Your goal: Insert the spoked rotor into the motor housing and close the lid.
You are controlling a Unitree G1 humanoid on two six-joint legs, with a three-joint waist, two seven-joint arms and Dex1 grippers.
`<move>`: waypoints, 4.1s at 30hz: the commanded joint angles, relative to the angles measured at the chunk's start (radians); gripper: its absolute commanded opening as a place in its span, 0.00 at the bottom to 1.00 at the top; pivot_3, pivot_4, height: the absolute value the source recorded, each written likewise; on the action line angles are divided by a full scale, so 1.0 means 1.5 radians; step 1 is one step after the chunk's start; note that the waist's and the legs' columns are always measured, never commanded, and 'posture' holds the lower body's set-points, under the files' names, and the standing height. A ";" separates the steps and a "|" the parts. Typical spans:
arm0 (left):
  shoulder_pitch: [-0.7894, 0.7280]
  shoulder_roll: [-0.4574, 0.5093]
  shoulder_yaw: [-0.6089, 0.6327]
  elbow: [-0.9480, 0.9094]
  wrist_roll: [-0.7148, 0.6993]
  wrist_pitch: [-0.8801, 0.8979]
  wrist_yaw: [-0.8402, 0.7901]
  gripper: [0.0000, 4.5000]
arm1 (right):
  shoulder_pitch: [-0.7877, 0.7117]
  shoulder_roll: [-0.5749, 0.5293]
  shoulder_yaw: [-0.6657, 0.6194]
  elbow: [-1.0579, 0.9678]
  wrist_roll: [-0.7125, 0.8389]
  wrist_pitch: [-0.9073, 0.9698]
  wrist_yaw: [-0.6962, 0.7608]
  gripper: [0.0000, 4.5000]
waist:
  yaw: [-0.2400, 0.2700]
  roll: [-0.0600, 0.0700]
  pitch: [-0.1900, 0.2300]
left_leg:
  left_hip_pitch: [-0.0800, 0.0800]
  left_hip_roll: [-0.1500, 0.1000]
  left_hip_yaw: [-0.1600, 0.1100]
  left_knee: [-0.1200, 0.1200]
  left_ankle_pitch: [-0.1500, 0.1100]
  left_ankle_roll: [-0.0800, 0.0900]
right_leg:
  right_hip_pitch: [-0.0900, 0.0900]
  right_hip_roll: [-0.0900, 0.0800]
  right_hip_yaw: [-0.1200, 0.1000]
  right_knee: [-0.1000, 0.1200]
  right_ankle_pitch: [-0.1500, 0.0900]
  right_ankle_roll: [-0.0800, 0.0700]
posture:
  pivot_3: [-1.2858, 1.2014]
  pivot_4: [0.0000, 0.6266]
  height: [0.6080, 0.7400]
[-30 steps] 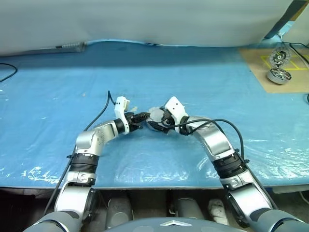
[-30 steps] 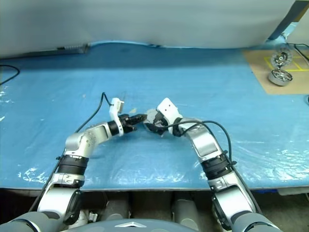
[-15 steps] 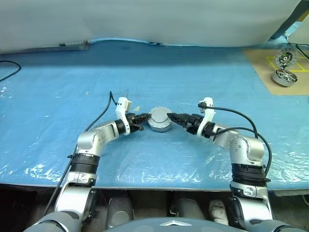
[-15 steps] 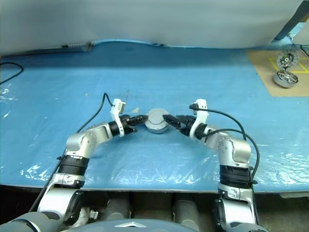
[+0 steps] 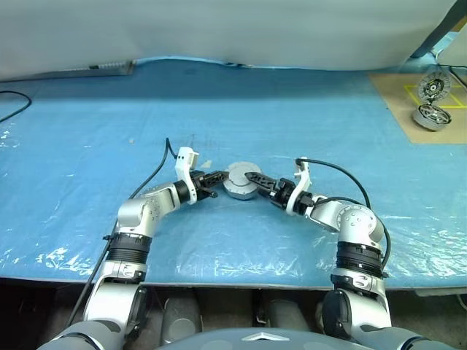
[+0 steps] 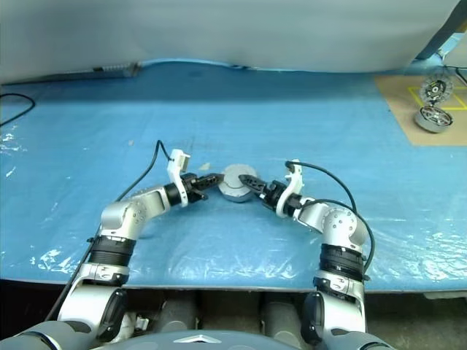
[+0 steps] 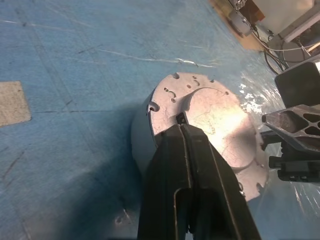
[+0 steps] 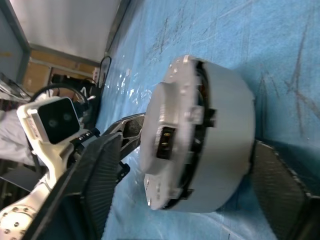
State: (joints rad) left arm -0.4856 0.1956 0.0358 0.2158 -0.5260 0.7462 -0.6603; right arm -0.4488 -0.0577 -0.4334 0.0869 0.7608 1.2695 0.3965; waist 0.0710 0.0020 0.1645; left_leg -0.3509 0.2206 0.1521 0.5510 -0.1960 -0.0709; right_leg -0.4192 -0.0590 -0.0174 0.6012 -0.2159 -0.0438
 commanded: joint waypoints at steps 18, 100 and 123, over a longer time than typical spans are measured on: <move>-0.006 -0.022 0.070 -0.001 -0.056 0.033 0.028 0.08 | 0.010 0.008 -0.029 -0.024 0.101 0.059 -0.017 0.24 | 0.000 0.000 0.000 | 0.000 -0.001 0.000 -0.003 0.000 0.000 | 0.000 0.000 0.000 -0.002 0.000 0.000 | 0.52 0.24 1.00; -0.447 -0.028 0.340 0.713 -0.163 -0.312 0.171 0.53 | 0.119 -0.152 0.438 -0.067 -0.447 -0.679 -0.030 1.00 | 0.015 -0.008 0.006 | -0.011 -0.002 -0.008 0.009 0.000 0.000 | -0.004 0.000 -0.003 0.003 0.004 0.007 | 0.52 0.24 1.00; -0.288 0.065 0.275 0.652 0.021 -0.193 0.177 0.99 | 0.155 -0.128 0.431 -0.084 -0.476 -0.667 -0.010 1.00 | -0.005 -0.007 0.005 | 0.002 -0.001 -0.006 0.008 0.000 0.000 | 0.008 0.000 -0.002 0.004 0.002 0.002 | 0.52 0.24 1.00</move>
State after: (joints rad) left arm -0.9866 0.2628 0.4837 1.1873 -0.5500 0.4051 -0.3923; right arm -0.2178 -0.2588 0.2255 0.0035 0.0341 0.2708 0.3722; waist 0.0639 -0.0090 0.1724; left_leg -0.3454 0.2196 0.1451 0.5626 -0.1960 -0.0712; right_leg -0.4050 -0.0594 -0.0201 0.6065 -0.2137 -0.0415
